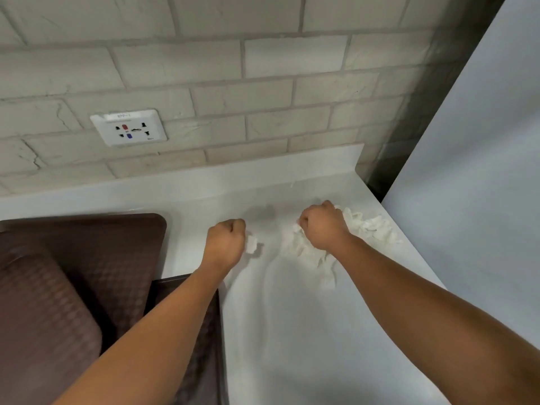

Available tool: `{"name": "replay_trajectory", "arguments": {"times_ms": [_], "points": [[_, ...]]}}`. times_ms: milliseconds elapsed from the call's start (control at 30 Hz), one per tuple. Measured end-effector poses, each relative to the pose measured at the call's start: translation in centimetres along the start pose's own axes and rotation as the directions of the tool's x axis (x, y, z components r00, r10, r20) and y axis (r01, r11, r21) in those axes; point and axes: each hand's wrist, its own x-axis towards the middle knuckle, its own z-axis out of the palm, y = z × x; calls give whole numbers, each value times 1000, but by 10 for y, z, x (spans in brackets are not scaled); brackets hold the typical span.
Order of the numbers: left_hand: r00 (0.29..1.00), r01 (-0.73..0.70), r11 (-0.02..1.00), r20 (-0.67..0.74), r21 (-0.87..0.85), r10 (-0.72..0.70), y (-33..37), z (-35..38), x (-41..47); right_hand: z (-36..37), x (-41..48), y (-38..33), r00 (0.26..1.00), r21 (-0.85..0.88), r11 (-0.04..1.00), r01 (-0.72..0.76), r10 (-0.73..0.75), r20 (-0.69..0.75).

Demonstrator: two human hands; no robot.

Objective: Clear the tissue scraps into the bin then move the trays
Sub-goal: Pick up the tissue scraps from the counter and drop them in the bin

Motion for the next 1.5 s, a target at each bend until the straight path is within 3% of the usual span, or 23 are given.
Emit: {"name": "replay_trajectory", "arguments": {"times_ms": [67, 167, 300, 400, 533, 700, 833, 1000, 1133, 1233, 1333, 1500], "points": [[999, 35, 997, -8, -65, -36, 2, -7, -4, -11, -3, -7, 998, 406, 914, 15, 10, -60], [998, 60, 987, 28, -152, -57, 9, -13, -13, -37, -17, -22, 994, 795, 606, 40, 60, -96], [993, 83, 947, 105, -309, -52, 13, -12, -21, -64, -35, -36, 989, 947, 320, 11, 134, -57], [984, 92, 934, 176, -346, -32, 15, -9, -28, -78, -53, -39, 986, 958, 288, -11, 163, -38], [966, 93, 949, 258, -302, -13, 25, -2, -43, -84, -78, -30, 985, 987, 160, 25, 166, -52], [948, -1, 969, 307, -248, 80, 47, 17, -74, -80, -123, -3, 967, 984, 176, 8, 250, -53], [925, 16, 954, 367, -300, 100, 73, 42, -112, -73, -168, 27, 948, 989, 139, -50, 319, 3], [879, -21, 975, 461, -222, 124, 99, 80, -168, -56, -245, 69, 913, 993, -29, -114, 392, 116], [845, -75, 988, 519, -132, 133, 116, 122, -223, -30, -313, 110, 871, 991, 25, -133, 481, 105], [812, -13, 997, 581, -78, 56, 120, 154, -270, -14, -365, 135, 808, 979, 126, -162, 587, 58], [782, -27, 999, 622, -29, 40, 113, 184, -320, -2, -415, 153, 763, 975, 156, -160, 646, 22], [792, -69, 997, 609, 34, 34, 94, 222, -388, 24, -481, 177, 752, 979, 145, -145, 659, 14]]}}
